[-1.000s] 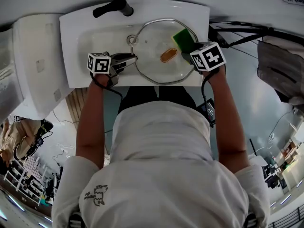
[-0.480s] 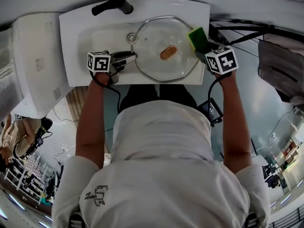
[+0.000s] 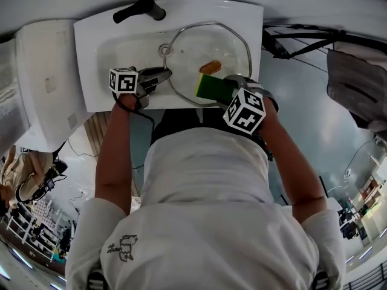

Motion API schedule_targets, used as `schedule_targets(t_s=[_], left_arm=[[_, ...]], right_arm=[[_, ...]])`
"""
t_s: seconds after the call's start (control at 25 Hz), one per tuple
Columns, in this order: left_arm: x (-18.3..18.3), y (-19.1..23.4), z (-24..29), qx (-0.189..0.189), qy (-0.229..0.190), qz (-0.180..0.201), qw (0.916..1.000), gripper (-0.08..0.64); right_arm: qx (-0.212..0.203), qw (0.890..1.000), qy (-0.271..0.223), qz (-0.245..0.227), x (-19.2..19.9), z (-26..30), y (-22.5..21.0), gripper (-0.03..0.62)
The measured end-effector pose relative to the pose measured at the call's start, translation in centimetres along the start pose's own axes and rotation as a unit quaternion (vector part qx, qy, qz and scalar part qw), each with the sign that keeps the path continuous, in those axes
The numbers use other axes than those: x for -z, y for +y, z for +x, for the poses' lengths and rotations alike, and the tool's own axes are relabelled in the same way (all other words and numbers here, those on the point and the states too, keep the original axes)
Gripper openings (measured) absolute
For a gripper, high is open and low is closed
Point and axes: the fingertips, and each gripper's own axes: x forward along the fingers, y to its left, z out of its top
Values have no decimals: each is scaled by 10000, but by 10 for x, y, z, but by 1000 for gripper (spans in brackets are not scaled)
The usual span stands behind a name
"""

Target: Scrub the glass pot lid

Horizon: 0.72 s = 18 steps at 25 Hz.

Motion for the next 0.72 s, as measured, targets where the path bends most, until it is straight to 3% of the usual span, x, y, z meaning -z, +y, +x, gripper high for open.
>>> schedule_targets(t_s=[0.12,0.2,0.48,0.72], left_arm=[[0,-1,1,28,40,-27,10000,98],[0,-1,1,18,110,-1,9999,98],[0,-3,3,-23,348,66,9994,97],[-1,-2,3,21,386,93,9992,95]], right_arm=[[-102,9982,300,-514,-4,20,12,293],[-110,9973,403,-606,-2,23,10,292],[-154,9968,773,-114,35,10,-18,291],[-169,9927,843,849,76,-1,-51,291]])
